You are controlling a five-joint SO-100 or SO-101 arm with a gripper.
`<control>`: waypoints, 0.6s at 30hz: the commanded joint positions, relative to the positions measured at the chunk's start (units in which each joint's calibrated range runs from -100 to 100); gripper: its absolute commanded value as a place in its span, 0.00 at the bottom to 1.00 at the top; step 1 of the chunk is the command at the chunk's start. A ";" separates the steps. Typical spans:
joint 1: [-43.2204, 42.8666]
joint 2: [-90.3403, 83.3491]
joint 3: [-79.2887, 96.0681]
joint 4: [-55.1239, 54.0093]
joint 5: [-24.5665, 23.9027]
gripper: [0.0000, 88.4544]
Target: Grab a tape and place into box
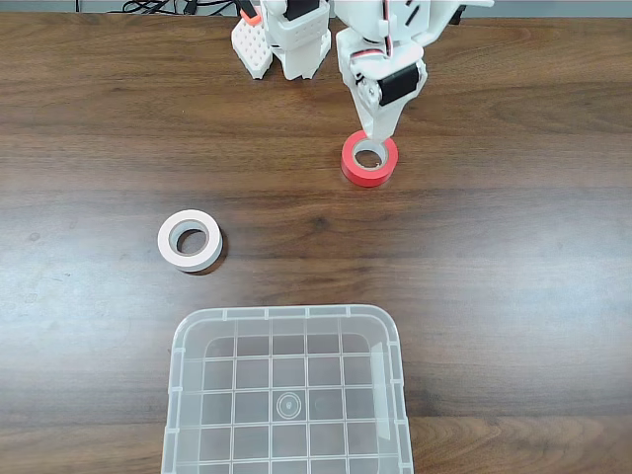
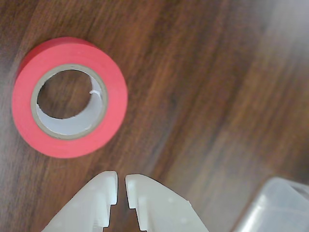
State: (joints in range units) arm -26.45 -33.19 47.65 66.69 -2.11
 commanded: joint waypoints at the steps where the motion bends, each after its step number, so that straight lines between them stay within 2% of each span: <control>1: -0.40 13.08 -11.43 -0.68 0.06 0.02; 6: -0.47 21.29 -15.28 -0.68 0.11 0.02; 10: -1.35 23.06 -15.63 -0.68 2.06 0.03; 18: -2.74 23.78 -14.85 0.00 3.43 0.29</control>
State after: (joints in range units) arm -28.93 -9.08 36.55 66.69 0.86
